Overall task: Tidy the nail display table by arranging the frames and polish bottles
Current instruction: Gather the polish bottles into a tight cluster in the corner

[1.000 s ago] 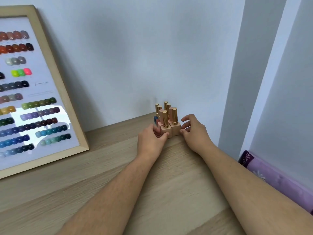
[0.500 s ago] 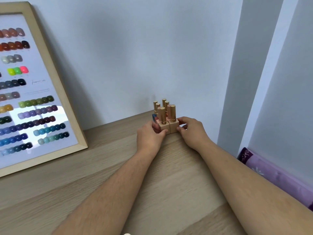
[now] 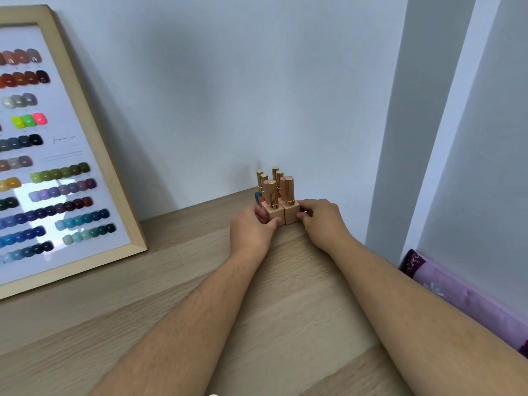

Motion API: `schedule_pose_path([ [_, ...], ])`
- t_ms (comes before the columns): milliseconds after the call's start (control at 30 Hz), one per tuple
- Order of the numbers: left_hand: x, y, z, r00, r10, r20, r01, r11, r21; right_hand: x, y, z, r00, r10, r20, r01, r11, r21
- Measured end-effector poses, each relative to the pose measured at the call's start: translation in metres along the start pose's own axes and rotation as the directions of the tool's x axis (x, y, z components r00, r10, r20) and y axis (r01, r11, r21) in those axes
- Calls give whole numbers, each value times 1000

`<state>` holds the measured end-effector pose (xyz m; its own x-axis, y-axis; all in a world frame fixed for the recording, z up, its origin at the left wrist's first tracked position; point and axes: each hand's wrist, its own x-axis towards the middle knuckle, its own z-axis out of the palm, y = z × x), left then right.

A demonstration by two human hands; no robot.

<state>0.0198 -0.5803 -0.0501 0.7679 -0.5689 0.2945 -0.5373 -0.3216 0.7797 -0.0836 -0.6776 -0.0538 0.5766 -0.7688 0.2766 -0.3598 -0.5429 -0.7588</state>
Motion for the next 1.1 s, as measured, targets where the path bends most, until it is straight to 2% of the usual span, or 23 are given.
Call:
schedule_pose_path([
  [933, 9, -2, 2, 999, -34, -24, 34, 999, -13, 11, 1, 5, 1000, 3, -15, -4, 999, -34],
  [1100, -5, -1, -12, 998, -58, 11, 59, 996, -64, -8, -5, -3, 997, 2, -71, -2, 1000, 8],
])
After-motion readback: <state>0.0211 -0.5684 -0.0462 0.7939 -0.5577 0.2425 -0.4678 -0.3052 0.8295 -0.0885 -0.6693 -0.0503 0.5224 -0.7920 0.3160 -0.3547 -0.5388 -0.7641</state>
